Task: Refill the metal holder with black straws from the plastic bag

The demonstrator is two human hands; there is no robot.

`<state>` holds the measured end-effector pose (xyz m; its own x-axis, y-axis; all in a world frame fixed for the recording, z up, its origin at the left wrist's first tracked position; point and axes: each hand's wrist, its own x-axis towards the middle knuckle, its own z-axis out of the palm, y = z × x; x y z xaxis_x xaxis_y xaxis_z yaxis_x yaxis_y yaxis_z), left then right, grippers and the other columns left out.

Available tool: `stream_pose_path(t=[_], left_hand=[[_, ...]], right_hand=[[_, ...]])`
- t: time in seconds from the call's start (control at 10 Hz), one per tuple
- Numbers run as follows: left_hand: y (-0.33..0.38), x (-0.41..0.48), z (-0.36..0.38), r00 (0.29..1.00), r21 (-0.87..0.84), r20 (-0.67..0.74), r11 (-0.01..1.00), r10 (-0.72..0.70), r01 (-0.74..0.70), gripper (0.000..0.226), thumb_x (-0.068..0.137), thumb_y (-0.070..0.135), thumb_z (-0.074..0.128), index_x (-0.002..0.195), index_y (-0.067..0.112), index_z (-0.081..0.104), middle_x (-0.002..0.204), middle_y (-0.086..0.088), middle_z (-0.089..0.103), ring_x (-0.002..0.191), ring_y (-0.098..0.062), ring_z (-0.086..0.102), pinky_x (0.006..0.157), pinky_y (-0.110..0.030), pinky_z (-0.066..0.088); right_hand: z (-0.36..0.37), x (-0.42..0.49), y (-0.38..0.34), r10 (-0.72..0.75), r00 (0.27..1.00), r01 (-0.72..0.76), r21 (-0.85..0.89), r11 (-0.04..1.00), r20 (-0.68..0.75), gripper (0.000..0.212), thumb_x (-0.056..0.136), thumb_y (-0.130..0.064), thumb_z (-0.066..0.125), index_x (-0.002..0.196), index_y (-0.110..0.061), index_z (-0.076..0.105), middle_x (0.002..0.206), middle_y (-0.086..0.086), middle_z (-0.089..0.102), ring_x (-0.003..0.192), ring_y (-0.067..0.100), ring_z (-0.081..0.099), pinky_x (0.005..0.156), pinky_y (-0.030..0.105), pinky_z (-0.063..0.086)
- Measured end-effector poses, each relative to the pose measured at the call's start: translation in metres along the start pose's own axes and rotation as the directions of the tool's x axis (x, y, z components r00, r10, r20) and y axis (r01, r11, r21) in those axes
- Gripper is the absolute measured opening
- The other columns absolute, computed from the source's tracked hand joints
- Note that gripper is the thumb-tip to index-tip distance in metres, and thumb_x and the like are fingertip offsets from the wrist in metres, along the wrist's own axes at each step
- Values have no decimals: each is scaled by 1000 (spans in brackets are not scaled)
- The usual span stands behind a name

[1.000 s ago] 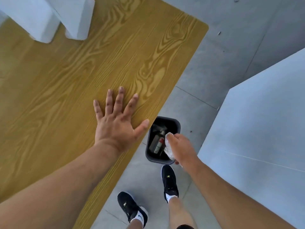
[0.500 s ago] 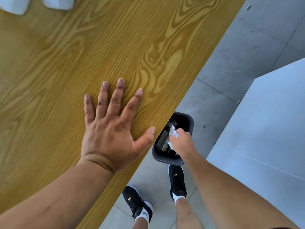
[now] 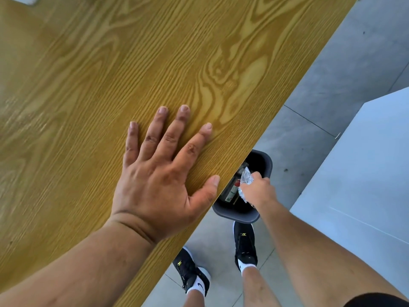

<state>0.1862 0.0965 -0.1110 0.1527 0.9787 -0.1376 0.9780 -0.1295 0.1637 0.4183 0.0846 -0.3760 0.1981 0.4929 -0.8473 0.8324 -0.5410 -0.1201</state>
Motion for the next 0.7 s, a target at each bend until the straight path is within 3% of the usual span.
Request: stream_pose_path(t=[0.2, 0.4, 0.5, 0.7], left_hand=[[1, 0, 1, 1000, -12, -12, 1000, -7, 7, 81, 89, 72, 47, 162, 39, 32, 175, 0, 21, 163, -27, 10, 127, -65, 10], [2, 0, -1, 1000, -27, -14, 1000, -11, 10, 81, 88, 71, 49, 161, 39, 34, 175, 0, 22, 163, -26, 11, 128, -64, 8], [2, -1, -1, 1000, -25, -11, 1000, -8, 8, 81, 88, 72, 48, 161, 38, 35, 174, 0, 23, 163, -26, 12, 128, -64, 9], [4, 0, -3, 1000, -48, -26, 999, -3, 2, 81, 88, 72, 48, 161, 38, 35, 175, 0, 22, 163, -26, 11, 128, -64, 9]], right_hand=[[-5, 7, -5, -1, 1000, 1, 5, 1000, -25, 49, 102, -39, 56, 145, -18, 45, 138, 18, 51, 122, 46, 56, 100, 45, 48], [-1, 10, -8, 7, 999, -5, 43, 999, -44, 76, 99, -48, 62, 161, -18, 29, 152, 16, 44, 135, 45, 47, 98, 48, 45], [2, 9, -8, 3, 998, -1, 30, 1000, -65, 85, 99, -52, 61, 166, -17, 23, 159, 17, 41, 138, 45, 45, 107, 50, 45], [2, 2, -8, -18, 997, 22, 56, 998, -72, 86, 99, -49, 63, 167, -15, 24, 162, 18, 40, 142, 43, 45, 112, 51, 45]])
